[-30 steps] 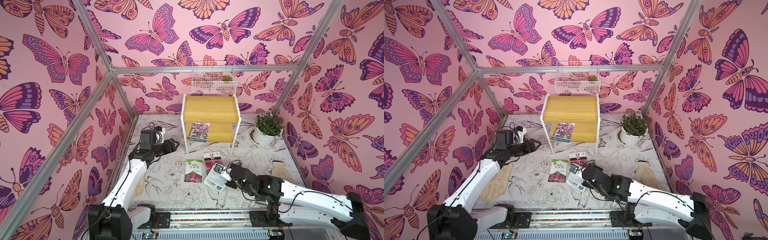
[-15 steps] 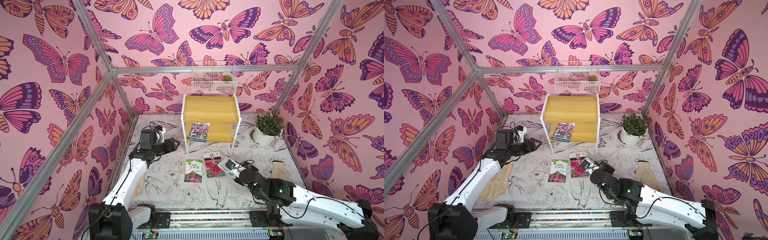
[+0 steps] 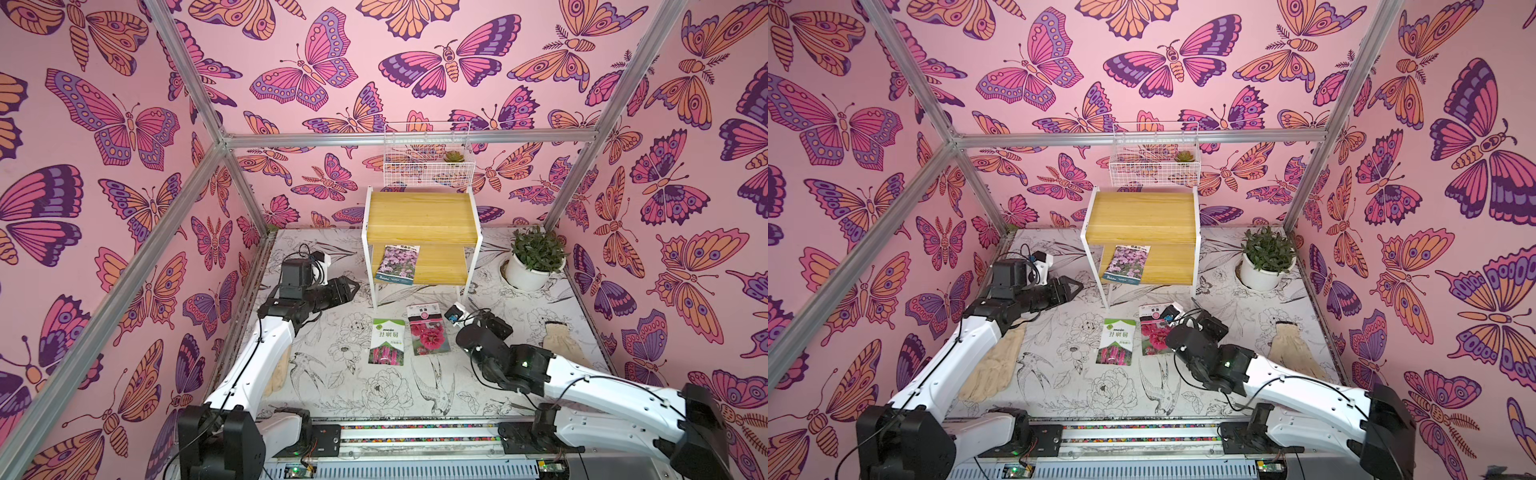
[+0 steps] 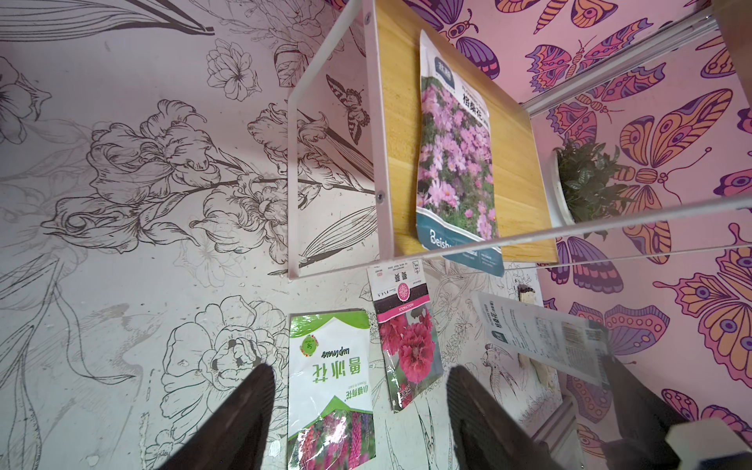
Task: Take the seed bag off the shelf
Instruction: Place the seed packet at the center of the board.
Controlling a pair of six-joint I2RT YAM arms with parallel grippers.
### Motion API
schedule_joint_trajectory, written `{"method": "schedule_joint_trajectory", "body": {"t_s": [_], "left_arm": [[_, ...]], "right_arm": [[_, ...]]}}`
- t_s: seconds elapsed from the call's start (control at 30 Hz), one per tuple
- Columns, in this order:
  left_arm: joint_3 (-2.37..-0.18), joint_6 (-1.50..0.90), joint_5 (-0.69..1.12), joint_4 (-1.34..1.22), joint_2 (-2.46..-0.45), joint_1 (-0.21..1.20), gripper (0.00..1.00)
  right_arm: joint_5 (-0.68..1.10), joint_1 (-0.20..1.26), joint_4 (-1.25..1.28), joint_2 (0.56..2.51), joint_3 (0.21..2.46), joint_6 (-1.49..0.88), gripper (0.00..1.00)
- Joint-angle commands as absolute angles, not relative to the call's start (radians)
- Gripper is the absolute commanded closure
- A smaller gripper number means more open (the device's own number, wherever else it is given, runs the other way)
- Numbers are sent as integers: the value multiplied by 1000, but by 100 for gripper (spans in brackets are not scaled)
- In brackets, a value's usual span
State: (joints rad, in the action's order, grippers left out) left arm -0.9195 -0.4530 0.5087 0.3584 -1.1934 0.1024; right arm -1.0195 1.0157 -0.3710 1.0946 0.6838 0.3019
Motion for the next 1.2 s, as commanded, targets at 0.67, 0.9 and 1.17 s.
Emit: {"method": "schedule_joint_trajectory", "body": {"t_s": [0.67, 0.9, 1.17], "left_arm": [[-916, -432, 559, 328, -1217, 81, 30], [-914, -433, 561, 322, -1221, 80, 30], [-916, -442, 571, 314, -1229, 78, 30]], "right_arm": [[-760, 884, -507, 1341, 785, 182, 100], [-601, 884, -561, 1368, 801, 133, 100], [-484, 866, -605, 1478, 839, 94, 100]]}}
